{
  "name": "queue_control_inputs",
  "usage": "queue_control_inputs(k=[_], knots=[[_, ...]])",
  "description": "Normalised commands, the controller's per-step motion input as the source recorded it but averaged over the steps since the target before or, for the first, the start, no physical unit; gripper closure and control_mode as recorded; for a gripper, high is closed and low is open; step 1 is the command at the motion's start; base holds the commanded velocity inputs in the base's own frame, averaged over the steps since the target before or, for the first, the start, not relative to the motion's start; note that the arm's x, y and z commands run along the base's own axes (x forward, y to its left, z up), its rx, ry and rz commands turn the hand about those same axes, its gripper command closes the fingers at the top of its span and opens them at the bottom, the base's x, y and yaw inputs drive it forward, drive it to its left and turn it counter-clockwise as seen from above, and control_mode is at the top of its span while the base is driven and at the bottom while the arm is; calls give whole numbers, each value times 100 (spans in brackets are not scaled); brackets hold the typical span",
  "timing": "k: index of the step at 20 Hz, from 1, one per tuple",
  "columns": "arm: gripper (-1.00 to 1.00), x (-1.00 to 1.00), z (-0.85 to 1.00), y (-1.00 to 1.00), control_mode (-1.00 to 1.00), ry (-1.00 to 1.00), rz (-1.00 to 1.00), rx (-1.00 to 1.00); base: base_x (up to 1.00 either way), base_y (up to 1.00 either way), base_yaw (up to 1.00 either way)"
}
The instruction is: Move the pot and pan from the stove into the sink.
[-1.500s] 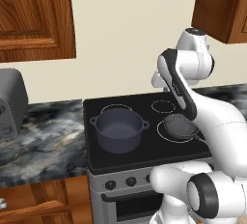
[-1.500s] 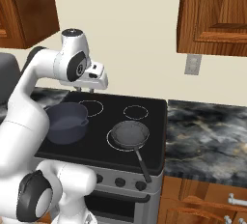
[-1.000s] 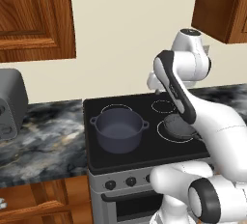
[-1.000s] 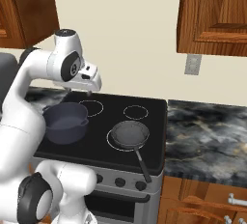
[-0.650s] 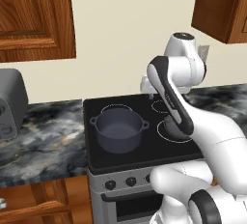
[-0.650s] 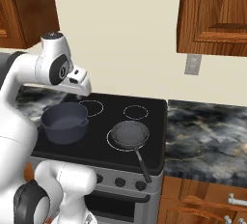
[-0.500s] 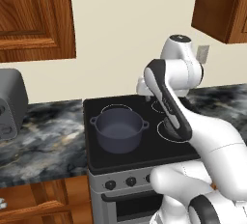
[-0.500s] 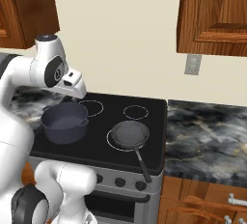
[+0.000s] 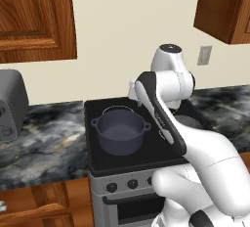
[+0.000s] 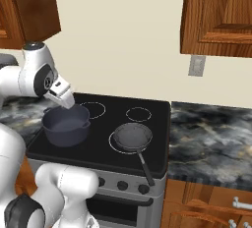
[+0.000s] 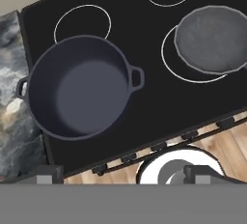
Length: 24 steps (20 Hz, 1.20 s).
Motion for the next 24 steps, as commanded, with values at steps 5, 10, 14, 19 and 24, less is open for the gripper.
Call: queue_control_inputs(k=[5, 10, 14, 19, 24], knots=[[-100, 0, -1, 0, -100, 0, 0, 0, 0, 0, 0], [-100, 0, -24, 0, -100, 0, 0, -2, 0, 0, 0], [-100, 5, -36, 0, -100, 2, -1, -1, 0, 0, 0], [-100, 17, -33, 0, -100, 2, -3, -1, 0, 0, 0], [-100, 21, -29, 0, -100, 1, -4, 0, 0, 0, 0]])
